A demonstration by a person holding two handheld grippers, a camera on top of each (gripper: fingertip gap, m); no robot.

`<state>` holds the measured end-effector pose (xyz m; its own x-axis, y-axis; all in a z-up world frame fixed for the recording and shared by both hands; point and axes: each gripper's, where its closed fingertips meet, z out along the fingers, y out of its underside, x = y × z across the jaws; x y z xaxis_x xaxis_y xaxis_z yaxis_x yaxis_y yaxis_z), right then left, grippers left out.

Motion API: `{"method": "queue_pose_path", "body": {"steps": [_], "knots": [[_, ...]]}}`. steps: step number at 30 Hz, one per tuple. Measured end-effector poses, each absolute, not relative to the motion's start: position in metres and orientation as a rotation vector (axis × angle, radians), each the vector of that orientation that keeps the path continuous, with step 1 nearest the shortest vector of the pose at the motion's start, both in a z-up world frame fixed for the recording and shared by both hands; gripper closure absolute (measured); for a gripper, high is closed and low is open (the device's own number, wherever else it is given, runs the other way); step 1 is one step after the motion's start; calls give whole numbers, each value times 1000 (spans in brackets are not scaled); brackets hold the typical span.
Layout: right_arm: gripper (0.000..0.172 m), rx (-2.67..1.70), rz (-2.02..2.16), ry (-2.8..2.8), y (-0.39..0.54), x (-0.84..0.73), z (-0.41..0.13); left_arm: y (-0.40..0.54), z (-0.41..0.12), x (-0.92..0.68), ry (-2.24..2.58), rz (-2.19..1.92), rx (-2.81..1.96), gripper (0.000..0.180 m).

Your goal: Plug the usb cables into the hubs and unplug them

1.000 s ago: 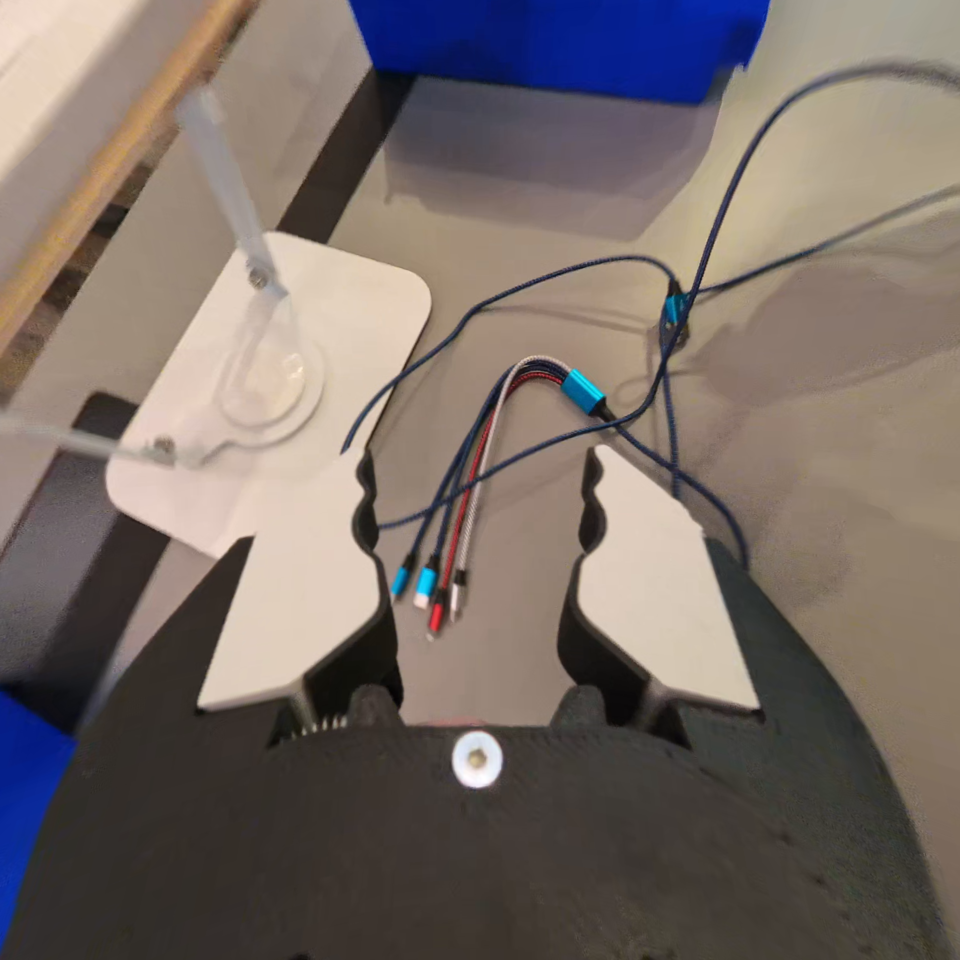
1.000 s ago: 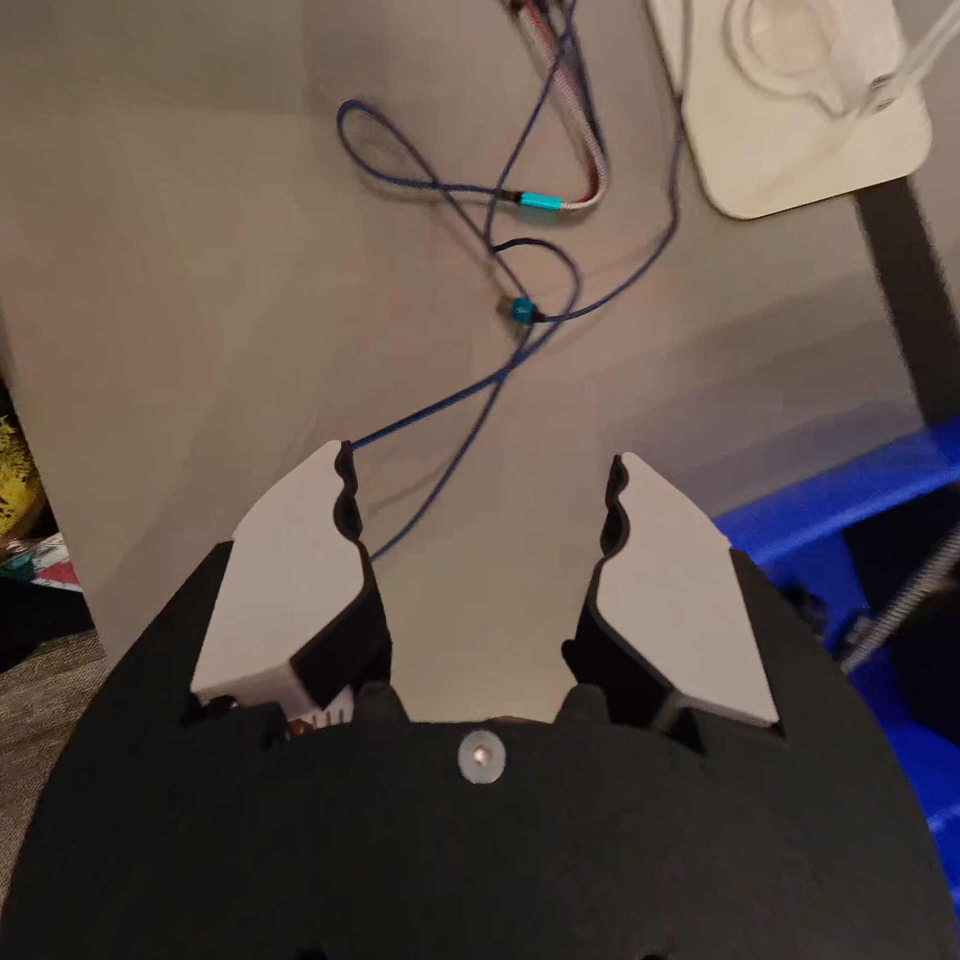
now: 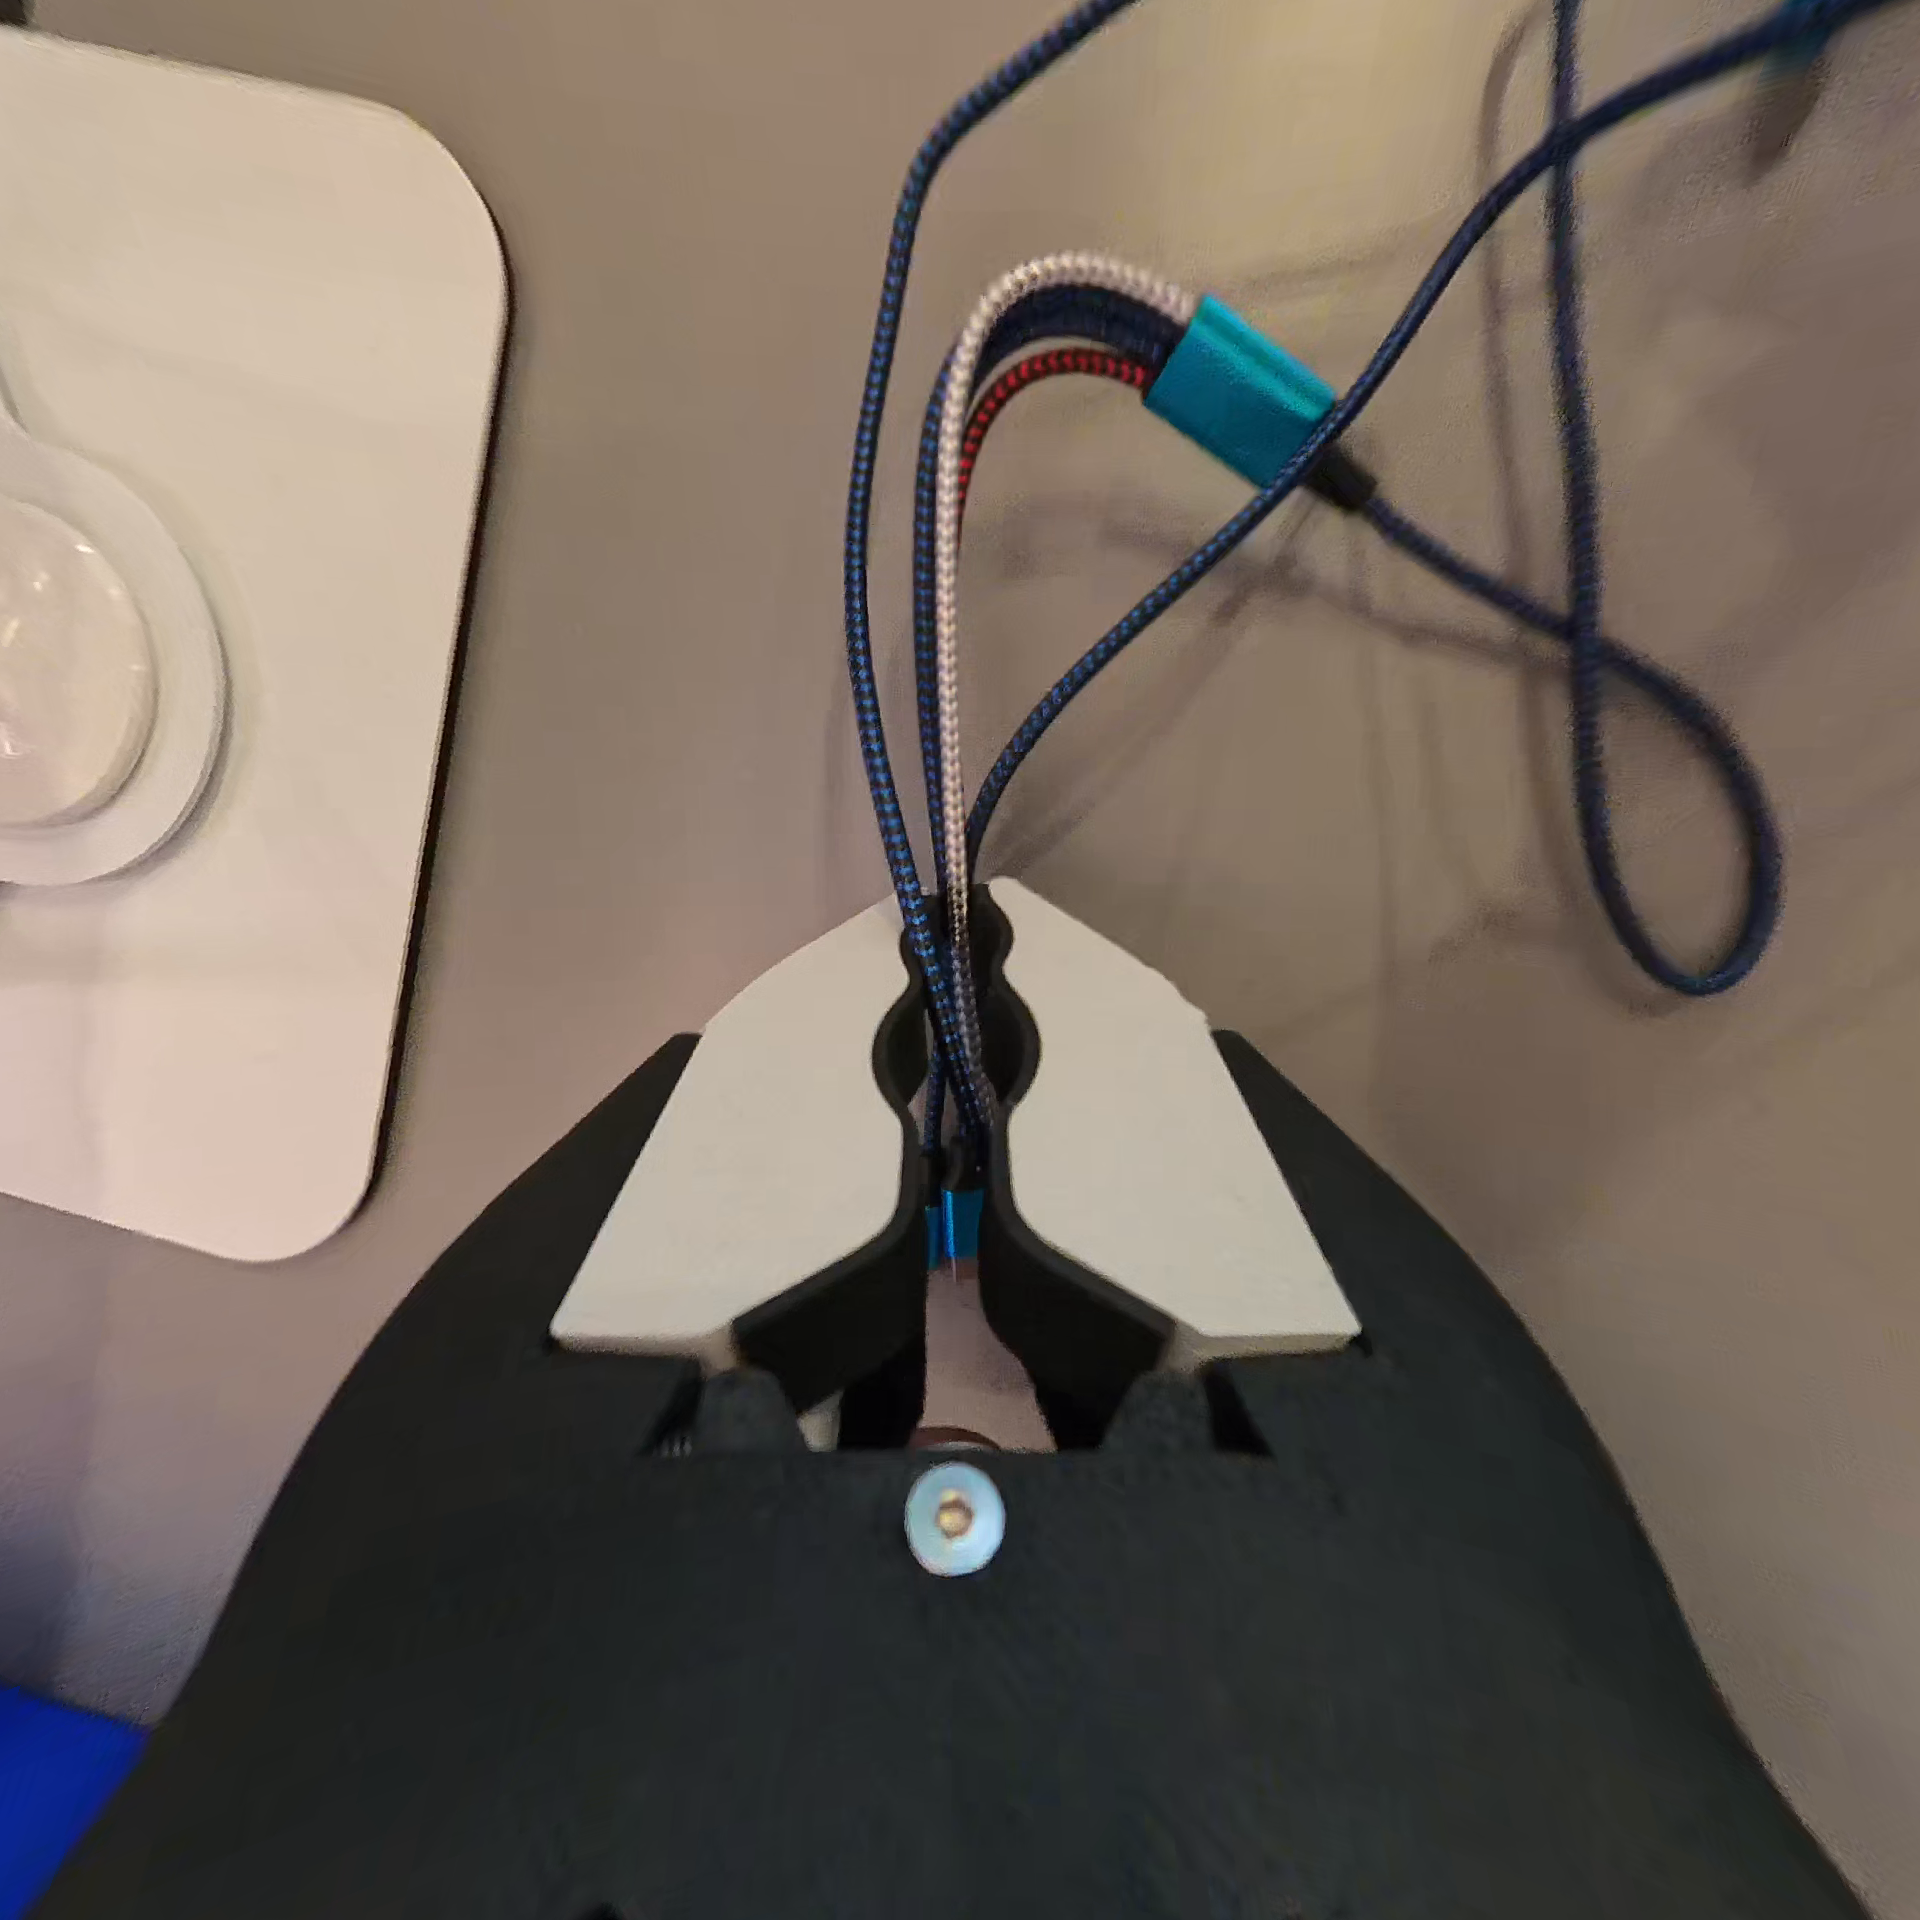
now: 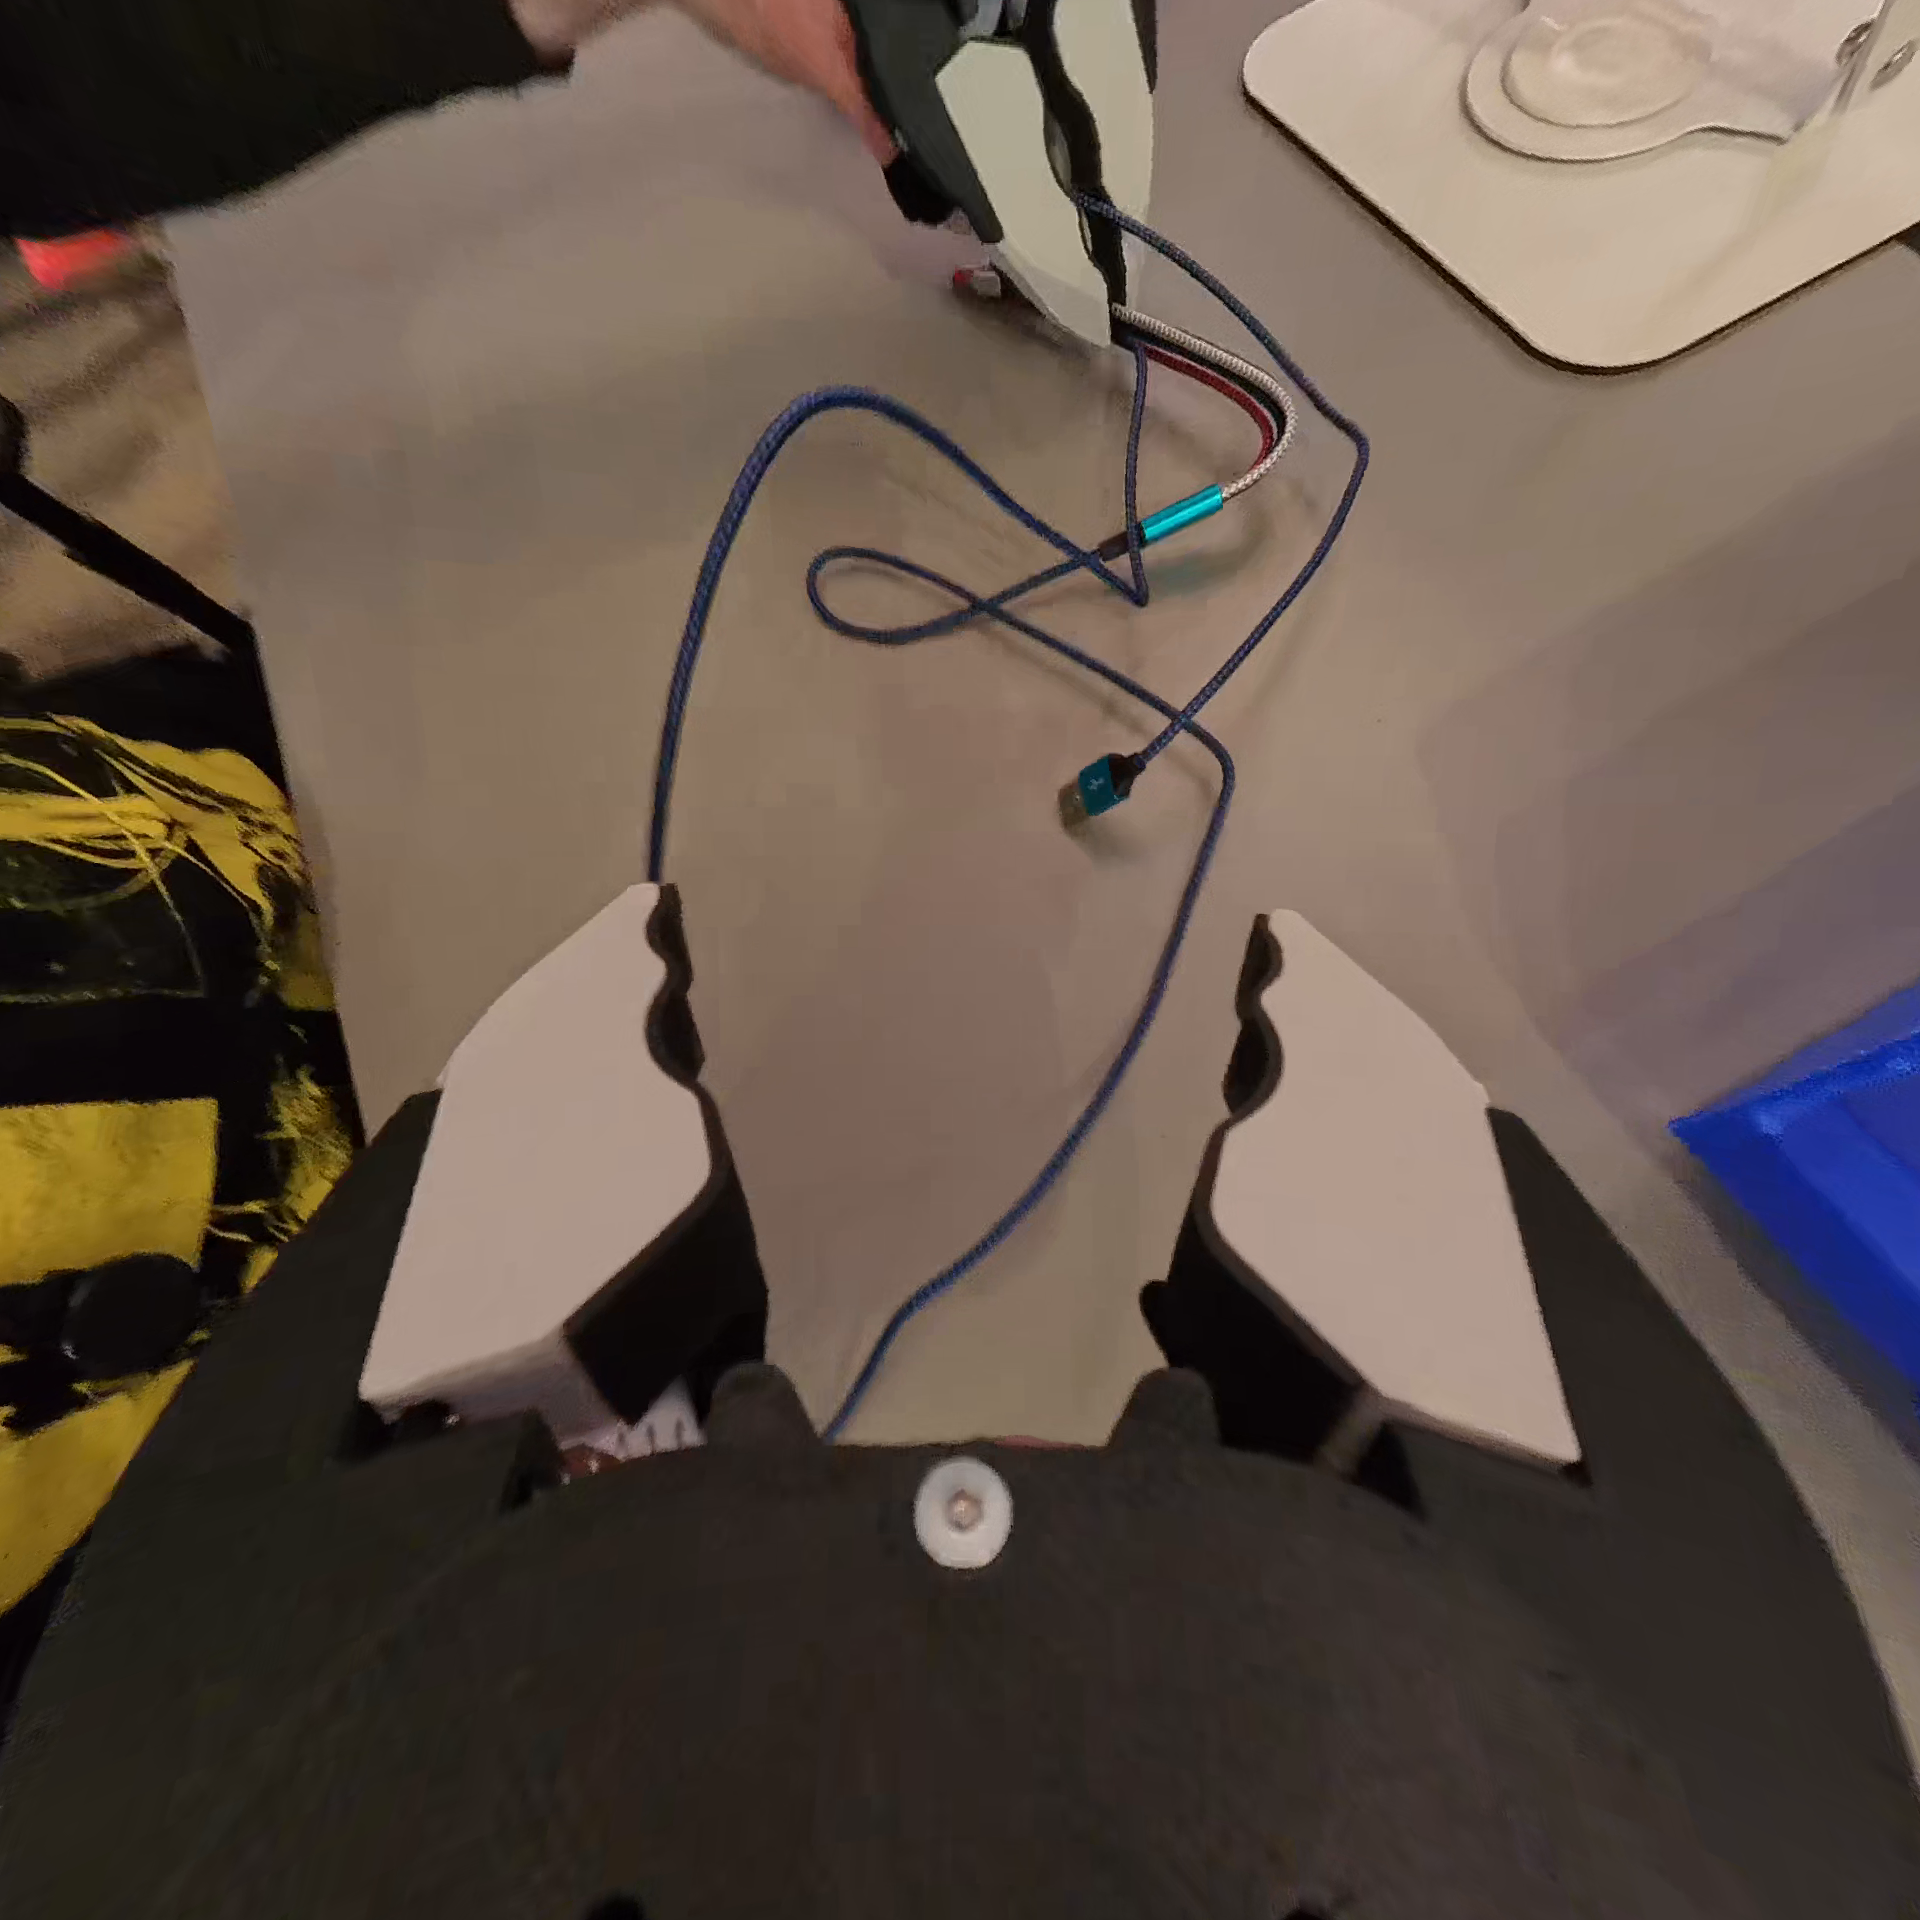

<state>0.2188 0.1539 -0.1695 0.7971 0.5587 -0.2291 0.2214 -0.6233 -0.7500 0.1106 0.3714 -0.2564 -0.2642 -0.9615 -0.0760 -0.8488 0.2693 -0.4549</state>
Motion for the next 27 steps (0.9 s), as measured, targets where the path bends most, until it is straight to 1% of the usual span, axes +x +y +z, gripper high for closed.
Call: {"method": "queue_pose_path", "body": {"steps": [2,4,7,9,10,13,17,18,20,21,23,25,27], "knots": [[60,-2232,644,-508,159,217,-177,364,-243,114,2117,-579,-1658,176],[49,-2241,734,-465,159,212,-186,361,-235,113,2074,-595,-1649,177],[32,-2198,896,-420,148,200,-181,353,-228,111,2032,-671,-1663,178],[31,-2119,944,-375,143,194,-166,354,-229,108,2023,-646,-1662,178],[26,-2131,903,-367,142,193,-167,352,-228,108,2016,-669,-1660,178],[26,-2337,564,-365,154,207,-208,348,-228,108,2008,-681,-1648,178],[27,-2467,498,-320,177,215,-258,340,-225,109,1989,-714,-1643,178],[42,-2453,447,-320,185,219,-260,339,-223,108,1978,-720,-1641,178],[60,-2444,426,-315,197,222,-260,336,-221,106,1967,-733,-1635,177],[72,-2438,385,-330,204,224,-262,335,-219,106,1955,-751,-1629,178],[103,-2417,300,-387,216,227,-265,330,-217,107,1944,-805,-1621,177],[128,-2402,346,-420,225,221,-266,327,-218,108,1941,-810,-1619,177],[154,-2397,480,-430,230,211,-266,323,-218,109,1925,-833,-1621,177]]}}
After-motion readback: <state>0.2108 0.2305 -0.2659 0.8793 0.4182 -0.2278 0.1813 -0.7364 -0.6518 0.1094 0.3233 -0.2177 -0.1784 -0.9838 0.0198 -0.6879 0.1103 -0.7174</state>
